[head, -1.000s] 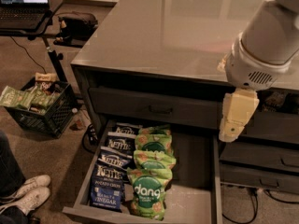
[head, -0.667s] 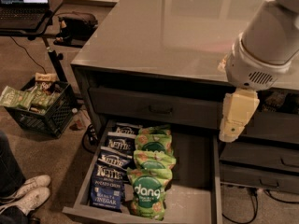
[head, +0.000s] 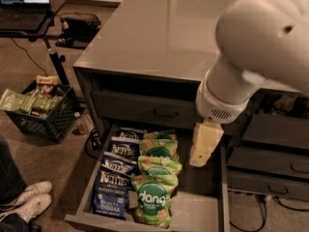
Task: Pick blue chip bag from middle drawer and place on counter
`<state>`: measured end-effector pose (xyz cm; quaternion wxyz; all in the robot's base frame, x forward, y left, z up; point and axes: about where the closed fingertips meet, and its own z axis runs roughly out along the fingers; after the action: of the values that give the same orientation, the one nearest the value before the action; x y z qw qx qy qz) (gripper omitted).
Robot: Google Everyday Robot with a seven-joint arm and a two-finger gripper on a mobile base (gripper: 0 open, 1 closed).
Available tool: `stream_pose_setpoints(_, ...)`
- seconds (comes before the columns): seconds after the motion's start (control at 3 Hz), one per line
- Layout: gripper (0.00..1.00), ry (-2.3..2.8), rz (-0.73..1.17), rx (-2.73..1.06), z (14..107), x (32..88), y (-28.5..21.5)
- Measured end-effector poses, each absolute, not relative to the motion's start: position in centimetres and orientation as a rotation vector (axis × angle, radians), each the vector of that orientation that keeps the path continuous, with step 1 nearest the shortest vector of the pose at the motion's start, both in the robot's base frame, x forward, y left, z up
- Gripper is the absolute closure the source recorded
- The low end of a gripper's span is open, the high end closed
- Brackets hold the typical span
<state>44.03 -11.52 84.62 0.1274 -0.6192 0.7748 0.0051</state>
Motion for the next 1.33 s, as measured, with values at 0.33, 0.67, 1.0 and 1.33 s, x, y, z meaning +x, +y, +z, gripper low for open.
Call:
stream_pose_setpoints(0.33, 0.00, 2.328, 0.097, -1.789, 80.0, 44.7, -9.0)
stream_pose_setpoints(0.67, 0.00, 2.345, 0.108, -1.776, 79.6, 44.7, -9.0)
stream_pose_setpoints(1.0, 0.00, 2.304, 0.138, -1.779, 78.9, 44.2, -8.0)
stream_pose_setpoints(1.33, 0.00, 2.275, 0.166, -1.768, 75.8, 44.2, -4.8)
